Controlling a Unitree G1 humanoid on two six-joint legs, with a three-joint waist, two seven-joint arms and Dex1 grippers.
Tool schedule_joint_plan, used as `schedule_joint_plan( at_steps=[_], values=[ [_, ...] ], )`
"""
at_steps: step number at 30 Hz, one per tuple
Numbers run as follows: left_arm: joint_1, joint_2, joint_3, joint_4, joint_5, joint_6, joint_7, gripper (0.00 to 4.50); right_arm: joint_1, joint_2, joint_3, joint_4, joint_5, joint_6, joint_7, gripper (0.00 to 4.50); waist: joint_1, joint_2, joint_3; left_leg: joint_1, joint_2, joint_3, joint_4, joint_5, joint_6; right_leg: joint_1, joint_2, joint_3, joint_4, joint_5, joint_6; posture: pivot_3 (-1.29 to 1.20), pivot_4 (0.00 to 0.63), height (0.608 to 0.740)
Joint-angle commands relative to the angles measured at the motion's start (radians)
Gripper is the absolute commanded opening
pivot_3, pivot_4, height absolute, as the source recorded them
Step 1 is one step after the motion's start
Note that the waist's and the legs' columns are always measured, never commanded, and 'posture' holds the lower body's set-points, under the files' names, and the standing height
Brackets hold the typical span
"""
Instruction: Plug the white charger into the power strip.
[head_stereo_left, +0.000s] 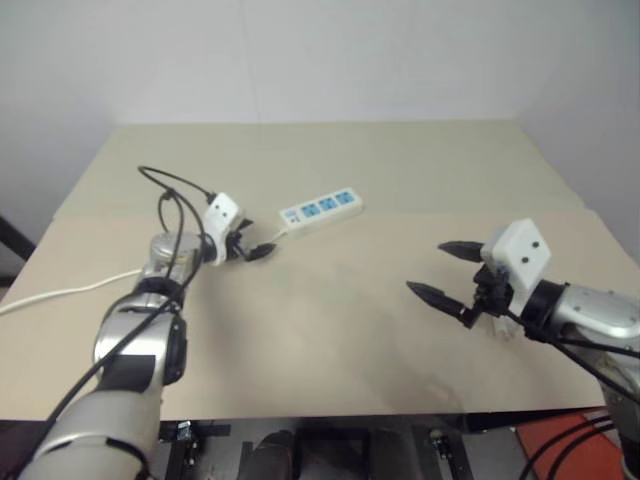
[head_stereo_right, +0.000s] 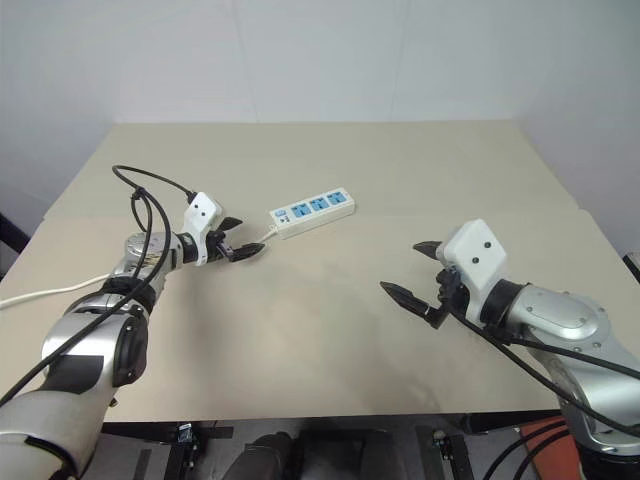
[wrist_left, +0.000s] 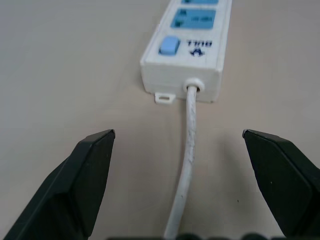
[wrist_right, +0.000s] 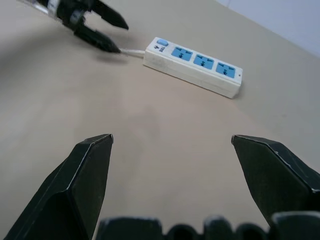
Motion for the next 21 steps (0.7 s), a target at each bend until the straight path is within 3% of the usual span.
schedule_joint_plan(
  at_steps=[1, 8, 9, 11, 21],
  values=[
    [-0.001, -0.006, 0.004, -0.003, 0.019, 0.019, 0.037, 4.48, -0.029, 0.002, 0.000, -0.055, 0.034, 0.034, -0.031, 4.50, 0.000, 0.000, 0.000, 0.000, 0.000, 0.000, 0.000, 0.000, 0.000, 0.000, 0.000, 0.000, 0.000, 0.000, 0.000, 0.00, 0.150, 0.740],
    [0.007, -0.041, 0.017, 0.002, 0.033, 0.070, 0.100, 4.48, -0.044, 0.007, 0.033, -0.085, 0.054, 0.075, -0.077, 4.50, 0.001, 0.000, 0.000, 0.000, 0.000, 0.000, 0.000, 0.000, 0.000, 0.000, 0.000, 0.000, 0.000, 0.000, 0.000, 0.00, 0.150, 0.740],
    [0.007, -0.044, 0.012, 0.003, 0.040, 0.080, 0.106, 4.30, -0.043, 0.007, 0.036, -0.087, 0.055, 0.081, -0.083, 4.50, 0.001, 0.000, 0.000, 0.000, 0.000, 0.000, 0.000, 0.000, 0.000, 0.000, 0.000, 0.000, 0.000, 0.000, 0.000, 0.00, 0.150, 0.740],
    [0.010, -0.047, 0.005, 0.004, 0.051, 0.091, 0.114, 3.92, -0.041, 0.008, 0.040, -0.092, 0.056, 0.091, -0.096, 4.50, 0.001, 0.000, 0.000, 0.001, 0.000, 0.000, 0.000, 0.000, 0.000, 0.001, 0.000, 0.000, 0.000, 0.000, 0.000, 0.00, 0.150, 0.740],
    [0.010, -0.054, 0.012, 0.001, 0.043, 0.119, 0.098, 0.79, -0.044, 0.016, 0.060, -0.098, 0.067, 0.123, -0.133, 4.50, -0.001, 0.000, 0.000, 0.005, 0.000, 0.000, 0.000, 0.000, 0.000, 0.002, 0.000, 0.000, 0.000, 0.000, 0.000, 0.00, 0.150, 0.740]
  ],
)
